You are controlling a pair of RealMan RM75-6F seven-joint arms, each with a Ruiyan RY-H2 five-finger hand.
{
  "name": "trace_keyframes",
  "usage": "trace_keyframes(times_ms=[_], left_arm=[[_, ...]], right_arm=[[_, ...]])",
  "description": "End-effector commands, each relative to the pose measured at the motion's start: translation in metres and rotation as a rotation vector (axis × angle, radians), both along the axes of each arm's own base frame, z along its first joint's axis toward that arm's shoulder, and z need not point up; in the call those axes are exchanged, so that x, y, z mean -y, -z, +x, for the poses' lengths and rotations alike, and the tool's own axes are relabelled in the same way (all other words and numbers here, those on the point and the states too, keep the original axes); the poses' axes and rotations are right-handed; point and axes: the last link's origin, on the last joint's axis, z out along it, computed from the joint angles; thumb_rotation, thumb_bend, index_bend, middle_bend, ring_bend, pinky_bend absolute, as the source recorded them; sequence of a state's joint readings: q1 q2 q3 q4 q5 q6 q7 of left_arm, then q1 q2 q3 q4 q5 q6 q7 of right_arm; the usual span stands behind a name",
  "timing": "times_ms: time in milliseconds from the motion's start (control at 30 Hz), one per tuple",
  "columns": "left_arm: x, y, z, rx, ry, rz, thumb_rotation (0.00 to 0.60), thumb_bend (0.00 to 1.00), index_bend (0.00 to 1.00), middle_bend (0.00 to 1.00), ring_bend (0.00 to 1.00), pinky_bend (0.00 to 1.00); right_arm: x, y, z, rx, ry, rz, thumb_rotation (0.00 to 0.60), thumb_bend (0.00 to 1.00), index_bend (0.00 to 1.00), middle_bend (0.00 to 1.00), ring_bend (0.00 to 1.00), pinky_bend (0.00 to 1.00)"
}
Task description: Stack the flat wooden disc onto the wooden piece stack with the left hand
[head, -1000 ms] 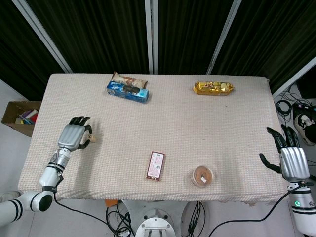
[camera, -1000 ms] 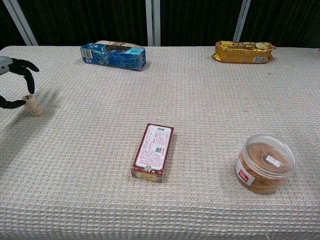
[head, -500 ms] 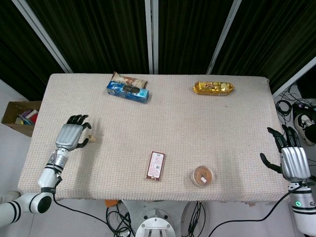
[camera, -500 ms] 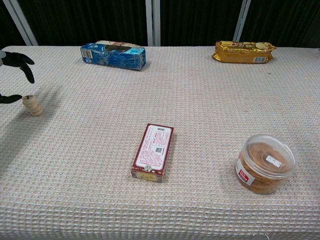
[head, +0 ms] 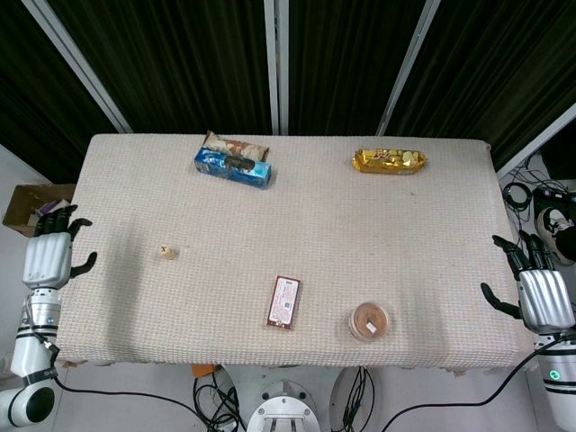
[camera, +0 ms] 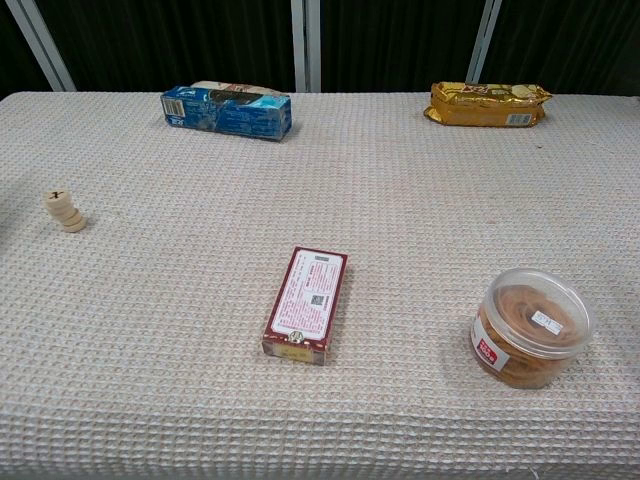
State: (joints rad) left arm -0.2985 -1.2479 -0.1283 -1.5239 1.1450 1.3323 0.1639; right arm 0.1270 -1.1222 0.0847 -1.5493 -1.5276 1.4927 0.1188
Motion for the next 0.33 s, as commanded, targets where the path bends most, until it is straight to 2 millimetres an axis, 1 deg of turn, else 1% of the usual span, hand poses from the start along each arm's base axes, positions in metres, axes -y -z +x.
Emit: trace_keyframes(times_ms=[33, 100, 233, 333], left_arm=[[0.032, -0.009, -0.01, 0.006, -0.042, 0.004, 0.6, 0.26, 0.29, 0.1, 0.06, 0.1], [0.051, -0.011, -0.012, 0.027, -0.046, 0.016, 0.6, 0.26, 0.29, 0.1, 0.06, 0.1], [0.082, -0.012, -0.012, 0.056, -0.037, 0.045, 0.6, 0.26, 0.29, 0.11, 0.06, 0.1], [0.098, -0.009, -0.011, 0.061, -0.034, 0.054, 0.6, 0.26, 0.29, 0.11, 0.06, 0.1]], right_arm=[[-0.005, -0.002, -0.002, 0.0, 0.016, -0.005, 0.6, 0.23, 0.15, 0.23, 0.0, 0.0], [-0.01, -0.003, -0.003, 0.004, 0.028, -0.011, 0.6, 0.23, 0.15, 0.23, 0.0, 0.0], [-0.019, -0.002, -0.004, 0.01, 0.036, -0.018, 0.6, 0.23, 0.15, 0.23, 0.0, 0.0], [-0.022, 0.001, -0.002, 0.012, 0.027, -0.018, 0.6, 0.23, 0.15, 0.23, 0.0, 0.0]])
